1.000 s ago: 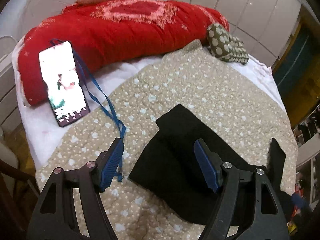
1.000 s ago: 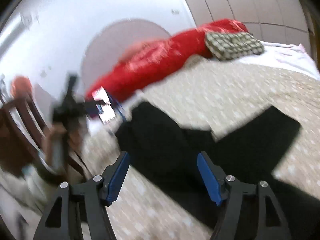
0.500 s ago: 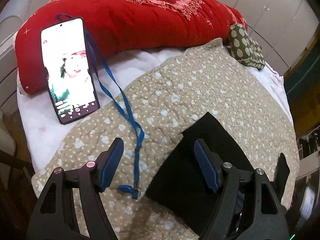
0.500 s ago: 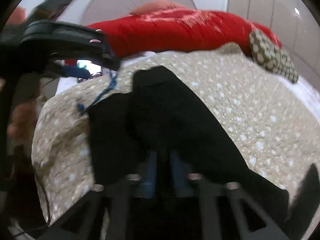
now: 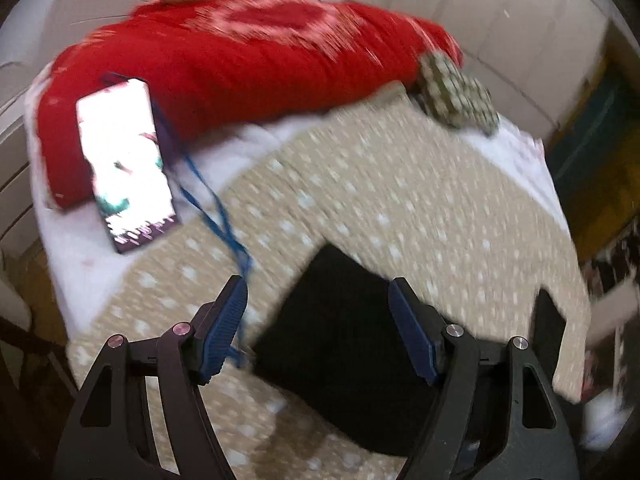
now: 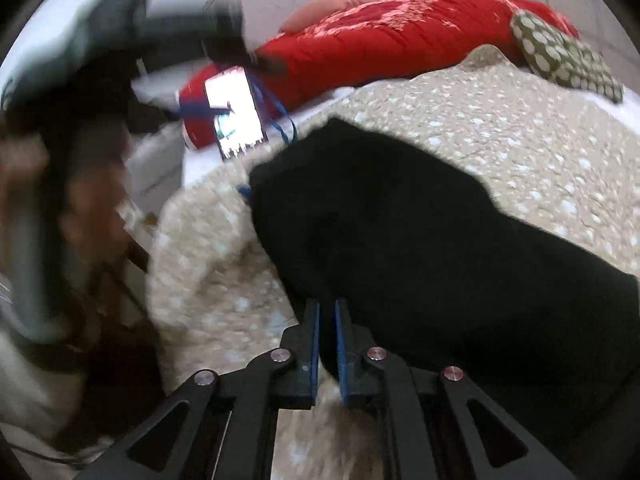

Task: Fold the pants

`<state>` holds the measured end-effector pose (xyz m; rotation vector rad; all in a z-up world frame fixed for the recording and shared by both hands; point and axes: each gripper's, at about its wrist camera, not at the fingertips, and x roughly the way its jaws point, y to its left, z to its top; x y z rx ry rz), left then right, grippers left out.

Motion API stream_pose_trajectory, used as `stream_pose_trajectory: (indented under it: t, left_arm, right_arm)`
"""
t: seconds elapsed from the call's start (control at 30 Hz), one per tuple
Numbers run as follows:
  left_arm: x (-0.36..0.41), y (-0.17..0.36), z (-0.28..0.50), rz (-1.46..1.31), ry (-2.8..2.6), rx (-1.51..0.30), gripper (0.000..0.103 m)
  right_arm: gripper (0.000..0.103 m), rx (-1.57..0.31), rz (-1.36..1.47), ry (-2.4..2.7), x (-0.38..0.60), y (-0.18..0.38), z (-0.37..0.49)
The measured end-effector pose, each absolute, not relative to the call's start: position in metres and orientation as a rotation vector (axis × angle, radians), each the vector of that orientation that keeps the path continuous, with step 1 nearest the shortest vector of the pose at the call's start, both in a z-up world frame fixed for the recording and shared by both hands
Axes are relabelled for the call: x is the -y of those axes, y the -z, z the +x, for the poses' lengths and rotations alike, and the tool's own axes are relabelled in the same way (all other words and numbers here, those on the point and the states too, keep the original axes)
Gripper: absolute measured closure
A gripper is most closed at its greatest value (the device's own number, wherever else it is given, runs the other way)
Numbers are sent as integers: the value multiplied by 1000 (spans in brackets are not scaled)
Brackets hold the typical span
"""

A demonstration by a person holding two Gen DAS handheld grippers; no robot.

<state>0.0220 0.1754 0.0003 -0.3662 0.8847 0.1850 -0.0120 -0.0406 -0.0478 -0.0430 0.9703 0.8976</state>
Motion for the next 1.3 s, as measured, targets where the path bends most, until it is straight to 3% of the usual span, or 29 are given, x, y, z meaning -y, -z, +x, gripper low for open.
stream_pose_trajectory:
  t: [0.07,0.13,0.17,0.3,0.4,0.47,0.5,0.57,0.6,0.87,0.97,1.1,1.2,1.23,1.27,1.3]
  left_arm:
    - [-161,12,26,-339,-164,-916,30]
    - [-147,24,29,-325,-139,-942,30]
    - [-140,29,29,-317,-131,-952,30]
    - [-118,44,33,-207,-163,-973,30]
    - [-115,50,35,-178,-173,-976,29]
    - [-117,52,35,-183,-171,-980,29]
    - [-118,53,35,-189,-169,-980,28]
    - [-120,53,35,-199,-167,-980,28]
    - [-122,54,36,-204,-168,-982,28]
    - [-123,53,32,-223,-180,-979,28]
    - [-121,54,30,-210,-181,-981,28]
    - [-116,55,29,-182,-204,-988,28]
    - [-114,54,28,-178,-209,-993,28]
    - [-115,54,28,-180,-208,-995,28]
    - [-116,54,28,-186,-207,-995,28]
    - [-117,54,28,-190,-207,-995,28]
  right_arm:
    - [62,-906,-24,-805,76,19,-5]
    - [42,-864,-11,-601,118,2,9]
    - [41,-866,-11,-501,135,0,20]
    - [41,-933,19,-166,191,18,81]
    - [41,-1132,105,-43,208,60,135]
    - [44,-1146,132,-18,219,80,146]
    - [51,-1101,150,-27,223,78,145]
    - [93,-1068,148,-45,232,70,137]
    - [98,-1052,203,-94,243,63,129]
    - [98,-834,345,-136,333,-23,-24]
    - [98,-870,401,-98,368,-7,-82]
    - [98,-1032,461,-82,385,57,-105]
    - [87,-984,567,-89,398,56,-117]
    - [73,-995,577,-87,402,51,-120]
    - [65,-1027,566,-96,400,46,-118]
    - [64,-1065,541,-129,392,39,-114]
